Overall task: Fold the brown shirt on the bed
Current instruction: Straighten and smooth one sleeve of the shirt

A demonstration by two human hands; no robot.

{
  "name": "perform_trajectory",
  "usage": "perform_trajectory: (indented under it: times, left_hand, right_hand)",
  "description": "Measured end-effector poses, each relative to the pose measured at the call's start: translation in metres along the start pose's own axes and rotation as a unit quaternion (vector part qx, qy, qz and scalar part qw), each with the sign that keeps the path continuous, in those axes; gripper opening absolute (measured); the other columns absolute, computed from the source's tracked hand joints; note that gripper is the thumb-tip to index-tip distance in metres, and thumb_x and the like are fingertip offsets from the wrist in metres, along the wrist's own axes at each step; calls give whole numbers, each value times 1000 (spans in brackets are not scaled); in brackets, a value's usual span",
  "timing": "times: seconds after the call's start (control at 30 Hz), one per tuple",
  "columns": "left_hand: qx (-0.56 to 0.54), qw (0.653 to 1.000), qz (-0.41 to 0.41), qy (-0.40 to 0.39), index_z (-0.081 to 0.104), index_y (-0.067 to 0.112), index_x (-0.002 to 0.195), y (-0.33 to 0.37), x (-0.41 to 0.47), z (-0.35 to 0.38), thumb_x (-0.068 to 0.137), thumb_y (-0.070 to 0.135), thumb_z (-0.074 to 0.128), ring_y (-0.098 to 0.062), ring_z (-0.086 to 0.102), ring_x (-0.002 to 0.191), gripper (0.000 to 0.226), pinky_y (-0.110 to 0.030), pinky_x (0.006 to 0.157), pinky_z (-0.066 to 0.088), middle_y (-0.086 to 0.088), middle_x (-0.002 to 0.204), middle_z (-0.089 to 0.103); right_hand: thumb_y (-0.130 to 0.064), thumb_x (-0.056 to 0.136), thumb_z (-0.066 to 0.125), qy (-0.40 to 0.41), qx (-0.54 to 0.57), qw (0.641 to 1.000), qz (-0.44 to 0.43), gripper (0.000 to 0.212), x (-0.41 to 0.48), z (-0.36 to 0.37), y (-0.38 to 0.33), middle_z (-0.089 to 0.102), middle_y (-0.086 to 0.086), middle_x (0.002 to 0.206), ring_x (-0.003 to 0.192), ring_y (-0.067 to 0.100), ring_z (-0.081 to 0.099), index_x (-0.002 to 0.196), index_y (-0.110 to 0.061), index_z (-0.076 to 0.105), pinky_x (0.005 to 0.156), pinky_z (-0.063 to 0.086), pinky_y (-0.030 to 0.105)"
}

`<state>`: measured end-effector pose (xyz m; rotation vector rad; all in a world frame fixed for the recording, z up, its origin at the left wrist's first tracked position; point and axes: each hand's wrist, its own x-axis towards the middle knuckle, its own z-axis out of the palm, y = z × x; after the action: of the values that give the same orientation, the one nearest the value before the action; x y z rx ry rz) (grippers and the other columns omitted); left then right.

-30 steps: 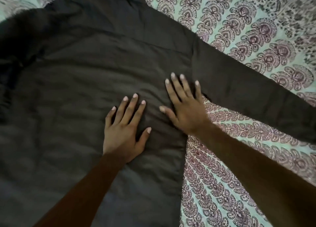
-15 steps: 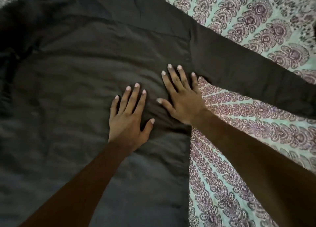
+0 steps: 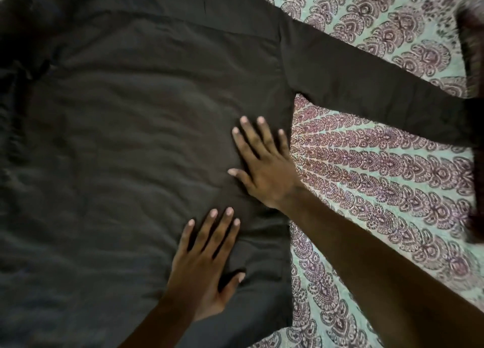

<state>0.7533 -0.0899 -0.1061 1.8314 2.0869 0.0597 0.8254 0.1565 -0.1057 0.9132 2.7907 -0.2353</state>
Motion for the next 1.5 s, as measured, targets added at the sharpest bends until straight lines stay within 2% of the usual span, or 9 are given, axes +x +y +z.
perform_trajectory:
  times: [0.2, 0.4, 0.53, 0.67, 0.93, 1.03, 1.17, 1.33, 1.5]
  left_hand:
    - [4, 1000, 8, -17, 35, 15, 161, 11, -36, 9, 80, 71, 60, -28, 22, 159, 102, -60, 122, 27, -3, 173, 19]
    - [14, 999, 20, -29, 25, 22, 164, 18, -65, 15, 87, 74, 52, -28, 16, 160, 97, -60, 123, 26, 1, 175, 12]
    - [32, 999, 18, -29, 22, 22, 165, 18, -66, 15, 88, 74, 49, -28, 14, 161, 97, -60, 123, 23, 0, 175, 11]
    - [15, 999, 7, -37, 18, 25, 166, 22, -68, 14, 89, 71, 49, -25, 8, 162, 95, -59, 125, 20, 4, 175, 5]
    - [6, 999, 34, -25, 24, 28, 164, 30, -91, 19, 86, 68, 55, -27, 6, 161, 93, -59, 123, 22, 6, 175, 8]
    - [-63, 995, 73, 22, 44, 26, 155, 15, -93, 17, 94, 52, 55, -22, 24, 158, 67, -56, 116, 33, 7, 170, 26]
    - [-53, 986, -53, 146, 43, 18, 155, -33, -70, -1, 100, 40, 49, -26, 32, 155, 61, -53, 114, 40, -1, 169, 31]
    - [27, 987, -125, 96, 18, 27, 165, -101, -57, -8, 96, 64, 35, -26, 12, 161, 81, -53, 123, 21, 1, 175, 10]
    - [46, 992, -100, 53, 7, 26, 167, -102, -71, -7, 91, 72, 33, -23, 5, 162, 92, -54, 127, 14, 2, 176, 1]
  right_hand:
    - [-70, 102, 30, -19, -11, 1000, -7, 79, -109, 23, -4, -1, -1, 175, 161, 28, -4, 166, -29, 10, 123, 13, 63]
    - [-63, 102, 37, 4, 98, 988, 122, 75, -179, 33, -11, 14, 4, 173, 159, 30, 16, 164, -23, 21, 125, 23, 57]
    - [-51, 97, 63, 93, 228, 933, 261, 67, -177, 24, -45, 53, 12, 135, 123, 33, 55, 148, -13, 42, 97, 53, 51]
    - [-35, 98, 67, 59, 310, 887, 337, 56, -201, 24, -69, 70, 14, 116, 109, 36, 68, 140, -17, 35, 83, 56, 44]
    - [-44, 95, 69, 99, 369, 819, 428, 43, -268, 38, -73, 72, 12, 91, 84, 35, 71, 119, -23, 42, 69, 57, 43]
    - [-42, 98, 64, 180, 266, 870, 373, 41, -246, 24, -86, 64, 14, 111, 103, 34, 61, 124, -12, 52, 84, 55, 48]
    - [-29, 93, 62, 232, 202, 914, 264, 47, -157, 15, -112, 54, 19, 136, 126, 36, 51, 134, -6, 55, 104, 47, 49]
    - [-57, 102, 42, 122, 143, 959, 212, 76, -90, 47, -152, 13, 3, 173, 160, 28, 8, 162, -14, 26, 125, 19, 54]
    - [-76, 98, 28, 88, 92, 952, 278, 85, -191, 69, -163, 4, -5, 174, 161, 22, 4, 166, -28, 11, 126, 11, 54]
